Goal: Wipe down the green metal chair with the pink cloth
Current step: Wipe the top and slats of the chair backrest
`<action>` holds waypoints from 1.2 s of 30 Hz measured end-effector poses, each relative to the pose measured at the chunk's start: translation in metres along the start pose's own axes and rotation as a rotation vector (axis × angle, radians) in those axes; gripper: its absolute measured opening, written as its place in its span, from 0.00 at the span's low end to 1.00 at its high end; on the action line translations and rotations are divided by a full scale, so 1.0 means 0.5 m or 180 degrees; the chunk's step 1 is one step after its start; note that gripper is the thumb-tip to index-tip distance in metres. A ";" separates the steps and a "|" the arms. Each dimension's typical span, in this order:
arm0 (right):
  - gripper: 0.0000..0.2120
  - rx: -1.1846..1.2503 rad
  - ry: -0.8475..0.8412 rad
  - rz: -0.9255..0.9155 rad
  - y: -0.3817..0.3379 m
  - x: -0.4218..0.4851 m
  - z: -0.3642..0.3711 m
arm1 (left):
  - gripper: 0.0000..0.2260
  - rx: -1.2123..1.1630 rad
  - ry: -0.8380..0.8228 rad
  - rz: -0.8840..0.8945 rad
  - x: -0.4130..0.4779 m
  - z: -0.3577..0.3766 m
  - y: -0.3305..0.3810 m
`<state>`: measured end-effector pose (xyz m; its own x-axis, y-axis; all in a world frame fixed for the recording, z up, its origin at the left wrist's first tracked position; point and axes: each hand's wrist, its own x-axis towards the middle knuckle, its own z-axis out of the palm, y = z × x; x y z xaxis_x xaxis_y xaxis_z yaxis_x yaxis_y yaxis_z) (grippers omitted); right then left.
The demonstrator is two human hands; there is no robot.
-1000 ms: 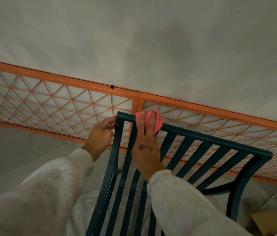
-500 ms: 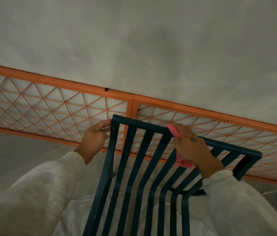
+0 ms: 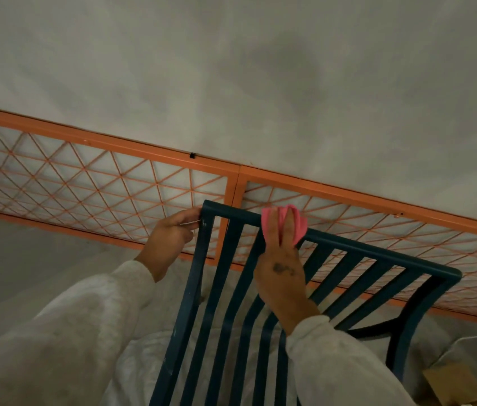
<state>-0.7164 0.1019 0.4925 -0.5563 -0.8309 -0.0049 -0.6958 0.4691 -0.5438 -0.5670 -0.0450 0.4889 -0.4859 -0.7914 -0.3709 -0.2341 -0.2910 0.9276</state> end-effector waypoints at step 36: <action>0.34 -0.2404 -0.1572 -0.1946 -0.045 -0.035 0.240 | 0.23 0.0196 -0.0078 -0.1087 -0.132 -0.037 -0.242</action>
<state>-0.6367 0.0698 0.4042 0.1050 -0.9356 -0.3372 -0.9862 -0.1417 0.0860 -0.4912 0.0325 0.4018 -0.3905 -0.6406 -0.6612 -0.4367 -0.5034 0.7456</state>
